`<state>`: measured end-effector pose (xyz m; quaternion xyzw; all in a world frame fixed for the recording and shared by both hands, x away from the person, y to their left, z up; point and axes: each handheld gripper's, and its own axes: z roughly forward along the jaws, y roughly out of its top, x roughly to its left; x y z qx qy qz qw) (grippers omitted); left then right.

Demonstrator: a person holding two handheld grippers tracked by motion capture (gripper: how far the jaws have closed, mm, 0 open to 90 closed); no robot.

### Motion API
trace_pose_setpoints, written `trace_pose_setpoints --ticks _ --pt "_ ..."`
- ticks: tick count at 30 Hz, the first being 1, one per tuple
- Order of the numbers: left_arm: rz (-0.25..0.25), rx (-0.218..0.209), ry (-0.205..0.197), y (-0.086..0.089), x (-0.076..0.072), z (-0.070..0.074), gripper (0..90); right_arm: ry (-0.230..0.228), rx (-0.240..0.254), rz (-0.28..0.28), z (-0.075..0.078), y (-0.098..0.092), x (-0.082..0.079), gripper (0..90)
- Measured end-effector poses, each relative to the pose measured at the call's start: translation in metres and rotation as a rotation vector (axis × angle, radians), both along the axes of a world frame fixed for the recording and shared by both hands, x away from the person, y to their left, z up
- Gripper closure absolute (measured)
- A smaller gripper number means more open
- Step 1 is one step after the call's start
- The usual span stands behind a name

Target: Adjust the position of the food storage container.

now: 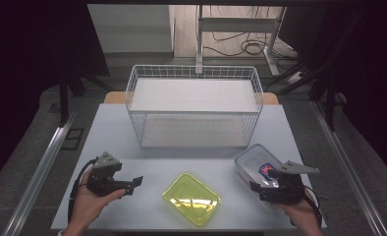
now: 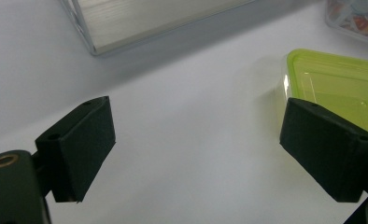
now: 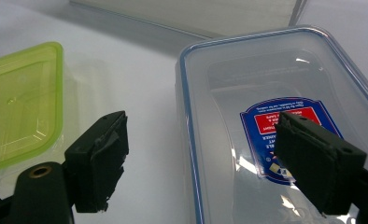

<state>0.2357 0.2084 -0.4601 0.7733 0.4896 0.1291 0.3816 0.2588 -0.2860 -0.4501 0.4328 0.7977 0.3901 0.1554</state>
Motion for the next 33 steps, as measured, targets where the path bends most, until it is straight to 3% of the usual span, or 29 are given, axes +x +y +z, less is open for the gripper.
trace_pose_setpoints --ticks 3,5,10,16,22,26,27,28,29,30,33 --pt "-0.010 -0.001 0.012 0.000 0.002 -0.002 10.0 0.001 0.000 0.002 -0.001 0.000 0.001 19.2" --pt "-0.024 -0.038 0.030 0.001 0.003 -0.004 10.0 -0.003 0.001 0.003 -0.001 -0.001 0.001 20.6" --pt "-0.032 -0.014 0.029 -0.001 0.000 -0.003 10.4 -0.004 0.009 0.005 0.004 0.000 -0.002 24.1" --pt "-0.046 -0.021 0.024 -0.001 -0.008 0.001 10.3 0.018 0.006 0.000 0.010 0.004 -0.006 31.1" --pt "-0.048 -0.028 0.026 -0.001 -0.005 -0.001 10.1 0.009 -0.004 0.047 0.013 0.007 -0.010 46.6" --pt "-0.040 -0.023 0.047 -0.002 -0.003 -0.004 9.5 0.023 -0.014 0.092 0.011 0.013 -0.012 64.9" --pt "-0.040 -0.023 0.047 -0.002 -0.003 -0.004 9.5 0.023 -0.014 0.092 0.011 0.013 -0.012 64.9" --pt "-0.041 -0.023 0.050 -0.002 -0.003 -0.005 9.6 0.032 -0.023 0.120 0.010 0.017 -0.013 75.6" --pt "-0.041 -0.023 0.050 -0.002 -0.003 -0.005 9.7 0.032 -0.023 0.120 0.010 0.017 -0.013 75.6" --pt "-0.046 -0.023 0.058 -0.002 -0.003 -0.005 9.9 0.054 -0.036 0.153 0.008 0.020 -0.014 83.7" --pt "-0.057 -0.017 0.066 -0.003 -0.003 -0.006 10.5 0.078 -0.055 0.174 0.005 0.023 -0.016 87.8"
